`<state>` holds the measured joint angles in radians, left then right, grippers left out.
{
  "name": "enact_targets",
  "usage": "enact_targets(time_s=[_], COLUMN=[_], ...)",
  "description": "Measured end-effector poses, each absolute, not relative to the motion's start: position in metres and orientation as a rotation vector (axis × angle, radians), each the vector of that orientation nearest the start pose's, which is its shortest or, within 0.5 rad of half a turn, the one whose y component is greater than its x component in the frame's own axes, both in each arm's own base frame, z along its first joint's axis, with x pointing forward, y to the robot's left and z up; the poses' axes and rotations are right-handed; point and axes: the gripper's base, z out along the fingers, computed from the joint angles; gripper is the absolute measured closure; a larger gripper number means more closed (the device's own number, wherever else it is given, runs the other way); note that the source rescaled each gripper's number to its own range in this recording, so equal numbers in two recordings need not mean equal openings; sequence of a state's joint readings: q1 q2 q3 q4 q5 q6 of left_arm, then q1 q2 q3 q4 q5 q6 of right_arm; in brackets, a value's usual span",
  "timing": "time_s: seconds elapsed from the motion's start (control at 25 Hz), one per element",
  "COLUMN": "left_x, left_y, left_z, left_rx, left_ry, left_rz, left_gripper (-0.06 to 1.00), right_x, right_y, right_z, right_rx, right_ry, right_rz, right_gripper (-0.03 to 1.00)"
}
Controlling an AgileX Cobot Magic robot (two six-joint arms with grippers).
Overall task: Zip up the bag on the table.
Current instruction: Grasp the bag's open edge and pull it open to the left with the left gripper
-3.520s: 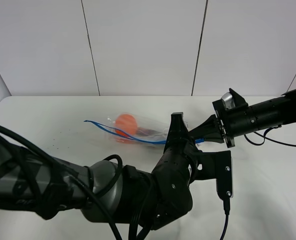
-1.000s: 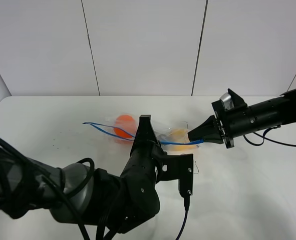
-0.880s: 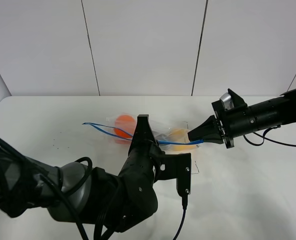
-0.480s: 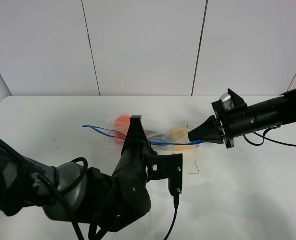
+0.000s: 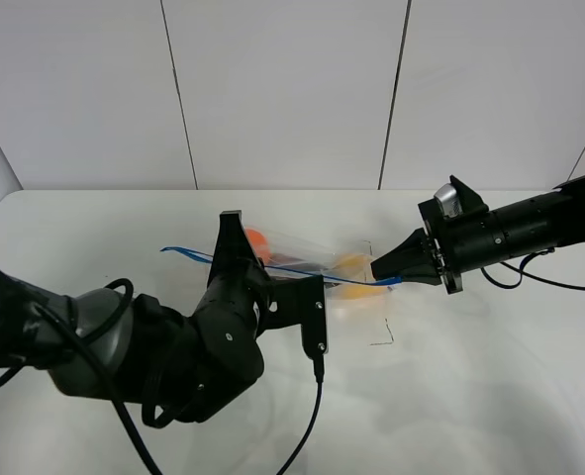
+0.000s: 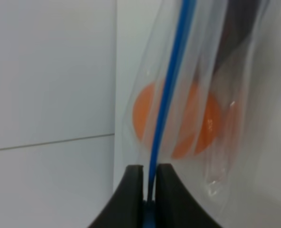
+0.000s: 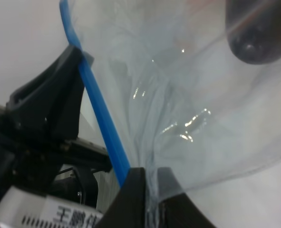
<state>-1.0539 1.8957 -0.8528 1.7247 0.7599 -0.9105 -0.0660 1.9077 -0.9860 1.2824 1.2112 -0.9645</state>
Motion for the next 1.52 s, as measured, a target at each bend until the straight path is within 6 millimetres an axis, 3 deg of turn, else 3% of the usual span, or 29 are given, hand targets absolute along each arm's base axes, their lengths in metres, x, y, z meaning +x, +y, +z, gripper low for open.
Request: enact_targets(time_s=[0.6,1.52], left_x=[0.23,0.243], left_y=[-0.209,-0.195], left_z=[0.116,0.116], left_rx=[1.637,1.599], left_ry=[1.684,1.713], left_rz=[0.885,0.922], left_gripper=[0.94,0.94], right_x=[0.322,0.322], right_y=[0.062,0.062], right_z=[0.166,0.166], right_rx=[-0.112,-0.113], right_ry=[2.538,2.539], right_rz=[1.567,1.566], right_gripper=[0.97,0.97])
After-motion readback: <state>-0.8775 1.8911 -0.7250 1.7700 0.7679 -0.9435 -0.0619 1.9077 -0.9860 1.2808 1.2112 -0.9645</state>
